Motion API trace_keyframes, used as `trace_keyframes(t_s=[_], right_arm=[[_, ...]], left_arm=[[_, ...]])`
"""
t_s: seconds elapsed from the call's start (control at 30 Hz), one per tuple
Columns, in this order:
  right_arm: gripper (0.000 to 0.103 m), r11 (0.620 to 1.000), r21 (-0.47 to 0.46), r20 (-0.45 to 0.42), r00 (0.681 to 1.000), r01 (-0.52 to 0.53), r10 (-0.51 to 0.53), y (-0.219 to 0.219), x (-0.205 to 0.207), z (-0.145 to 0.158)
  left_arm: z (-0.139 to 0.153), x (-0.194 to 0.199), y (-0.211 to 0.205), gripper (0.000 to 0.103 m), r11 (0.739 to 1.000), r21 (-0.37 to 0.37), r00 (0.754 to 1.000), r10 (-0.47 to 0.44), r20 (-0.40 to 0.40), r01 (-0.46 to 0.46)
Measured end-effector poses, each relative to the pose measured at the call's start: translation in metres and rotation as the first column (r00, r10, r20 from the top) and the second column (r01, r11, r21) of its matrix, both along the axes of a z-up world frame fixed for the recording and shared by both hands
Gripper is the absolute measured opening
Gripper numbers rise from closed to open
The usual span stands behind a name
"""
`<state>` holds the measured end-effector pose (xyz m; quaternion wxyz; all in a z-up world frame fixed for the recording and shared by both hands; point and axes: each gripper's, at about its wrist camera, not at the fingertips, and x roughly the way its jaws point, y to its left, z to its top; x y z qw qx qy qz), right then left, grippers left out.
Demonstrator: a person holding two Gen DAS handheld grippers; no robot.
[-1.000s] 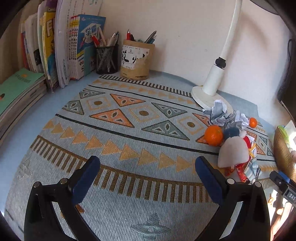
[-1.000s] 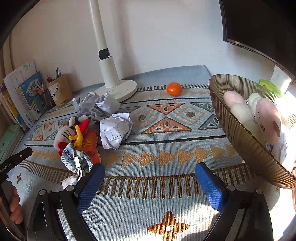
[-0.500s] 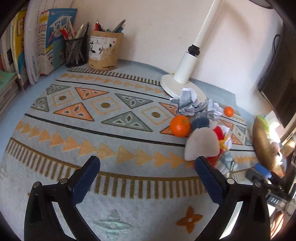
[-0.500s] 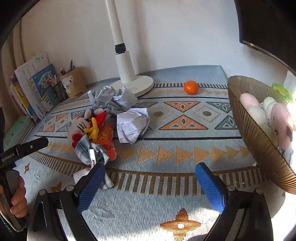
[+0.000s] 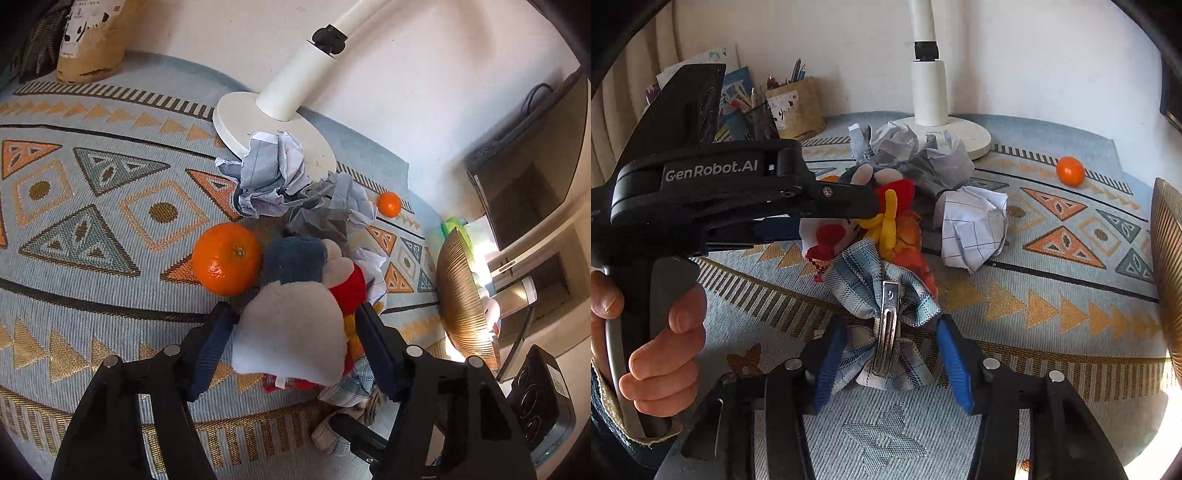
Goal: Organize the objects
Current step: 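Close the left tool on the penguin plush while the right tool grasps the plaid cloth, then carry the penguin plush and plaid cloth over the bowl and open both tools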
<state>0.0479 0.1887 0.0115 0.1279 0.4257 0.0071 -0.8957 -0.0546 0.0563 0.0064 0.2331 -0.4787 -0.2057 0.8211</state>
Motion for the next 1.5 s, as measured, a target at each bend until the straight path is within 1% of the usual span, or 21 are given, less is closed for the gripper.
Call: trace_keyframes(t_s=[0.03,0.07,0.1,0.27,0.47,0.57,0.63,0.73,0.77,0.8,0.87,0.9,0.97,1.07,1.17,1.23,1.27,1.3,1.33,1.4,1.5], right_arm=[[0.038,1.0,0.013,-0.012,1.0,-0.001,0.001,-0.001,0.002,0.001],[0.035,1.0,0.022,-0.017,1.0,-0.003,0.004,-0.003,0.003,0.001],[0.031,1.0,0.027,-0.02,1.0,-0.009,0.009,-0.003,0.004,0.001],[0.027,1.0,0.018,-0.052,0.999,-0.001,0.002,0.001,0.02,0.005],[0.027,0.997,-0.027,-0.047,0.996,0.068,-0.069,0.024,0.038,0.012],[0.027,0.992,-0.034,-0.044,0.991,0.122,-0.123,0.041,0.049,0.018],[0.027,0.988,-0.061,0.001,0.99,0.143,-0.143,0.053,0.047,0.017],[0.031,0.977,-0.129,0.077,0.984,0.17,-0.161,0.066,0.042,0.008],[0.037,0.97,-0.17,0.096,0.982,0.177,-0.162,0.069,0.042,0.006],[0.051,0.96,-0.214,0.108,0.982,0.178,-0.158,0.072,0.043,0.005],[0.071,0.944,-0.268,0.107,0.98,0.192,-0.168,0.071,0.045,0.005],[0.073,0.943,-0.27,0.107,0.979,0.194,-0.171,0.068,0.044,0.005],[0.073,0.948,-0.255,0.131,0.978,0.189,-0.16,0.057,0.036,0.003],[0.076,0.969,-0.167,0.115,0.98,0.179,-0.161,0.035,0.027,0.004],[0.075,0.981,-0.029,0.08,0.979,0.191,-0.188,0.016,0.018,0.001],[0.065,0.978,0.073,0.047,0.979,0.193,-0.197,0.005,0.017,0.0],[0.05,0.979,0.1,0.033,0.983,0.176,-0.18,0.001,0.018,-0.001],[0.04,0.983,0.101,0.021,0.987,0.155,-0.158,0.0,0.019,-0.001],[0.034,0.986,0.096,0.015,0.99,0.138,-0.14,-0.001,0.022,0.0],[0.028,0.988,0.103,0.003,0.993,0.116,-0.117,0.0,0.032,0.0],[0.026,0.997,0.062,-0.006,0.999,0.05,-0.049,0.005,0.055,0.002]], left_arm=[[0.0,0.001,0.0,0.052,1.0,-0.005,1.0,-0.004,0.0,0.004],[0.0,0.003,0.001,0.05,1.0,-0.017,1.0,-0.003,-0.007,0.002],[0.0,0.005,0.001,0.049,1.0,-0.02,1.0,-0.004,-0.016,0.004],[0.013,0.03,-0.004,0.049,1.0,0.004,0.997,-0.017,-0.07,0.017],[0.031,0.068,-0.017,0.049,1.0,0.01,0.992,-0.013,-0.125,0.014],[0.032,0.086,-0.039,0.049,0.998,-0.042,0.989,0.032,-0.145,-0.038],[0.026,0.091,-0.056,0.049,0.994,-0.077,0.987,0.069,-0.146,-0.081],[0.015,0.093,-0.064,0.049,0.981,-0.149,0.984,0.105,-0.143,-0.127],[0.011,0.092,-0.065,0.049,0.976,-0.17,0.983,0.113,-0.146,-0.138],[0.007,0.093,-0.065,0.049,0.973,-0.183,0.982,0.115,-0.153,-0.142],[0.002,0.093,-0.064,0.049,0.968,-0.202,0.981,0.118,-0.151,-0.147],[0.004,0.094,-0.063,0.049,0.967,-0.208,0.979,0.113,-0.17,-0.148],[0.004,0.096,-0.061,0.049,0.967,-0.212,0.977,0.099,-0.19,-0.139],[0.003,0.095,-0.059,0.049,0.969,-0.212,0.981,0.089,-0.175,-0.126],[0.003,0.096,-0.061,0.049,0.972,-0.2,0.98,0.09,-0.177,-0.125],[0.004,0.097,-0.061,0.049,0.972,-0.197,0.979,0.094,-0.182,-0.129],[0.004,0.097,-0.061,0.049,0.972,-0.196,0.979,0.093,-0.182,-0.129],[0.004,0.096,-0.062,0.049,0.972,-0.197,0.98,0.09,-0.18,-0.126],[0.004,0.096,-0.061,0.049,0.972,-0.199,0.98,0.087,-0.177,-0.122],[0.004,0.096,-0.06,0.049,0.971,-0.207,0.981,0.083,-0.176,-0.119],[0.005,0.098,-0.056,0.049,0.966,-0.232,0.98,0.075,-0.186,-0.118]])
